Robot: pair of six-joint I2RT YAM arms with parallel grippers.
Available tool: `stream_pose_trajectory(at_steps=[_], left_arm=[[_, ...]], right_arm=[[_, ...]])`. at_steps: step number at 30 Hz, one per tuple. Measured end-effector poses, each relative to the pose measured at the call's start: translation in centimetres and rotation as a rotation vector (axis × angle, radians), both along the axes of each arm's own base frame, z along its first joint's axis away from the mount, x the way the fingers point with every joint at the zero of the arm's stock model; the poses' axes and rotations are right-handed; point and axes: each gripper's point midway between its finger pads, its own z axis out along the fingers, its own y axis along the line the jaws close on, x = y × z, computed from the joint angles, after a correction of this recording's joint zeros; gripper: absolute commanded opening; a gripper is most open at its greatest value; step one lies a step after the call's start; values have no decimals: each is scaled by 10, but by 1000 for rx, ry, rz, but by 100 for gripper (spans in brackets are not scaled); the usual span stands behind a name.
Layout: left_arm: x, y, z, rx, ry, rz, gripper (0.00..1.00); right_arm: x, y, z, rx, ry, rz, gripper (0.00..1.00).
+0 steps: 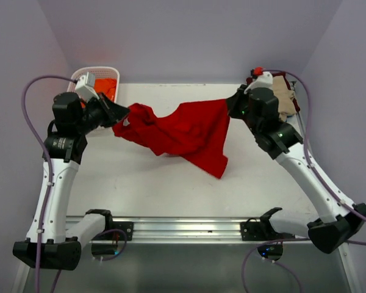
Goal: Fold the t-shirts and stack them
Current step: Flatten the tshirt out
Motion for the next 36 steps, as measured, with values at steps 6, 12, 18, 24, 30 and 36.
stream_pose_trajectory(at_steps=[6, 12, 18, 24, 30, 36], left_arm=[[-25, 12, -146, 23, 340, 85, 5], [-82, 21, -237, 24, 588, 159, 50], [-95, 21, -213, -22, 468, 174, 100], [-95, 0, -216, -11, 449, 1, 100], [-93, -22, -238, 63, 487, -157, 95], [-78, -83, -235, 223, 450, -364, 93]], right_arm=[[-27, -32, 45, -31, -82, -56, 0], [-37, -40, 17, -102, 8, -54, 0], [-40, -43, 5, -137, 41, -51, 0], [-41, -43, 4, -142, 45, -50, 0], [-40, -41, 1, -142, 52, -42, 0], [-38, -38, -7, -149, 74, -32, 0]])
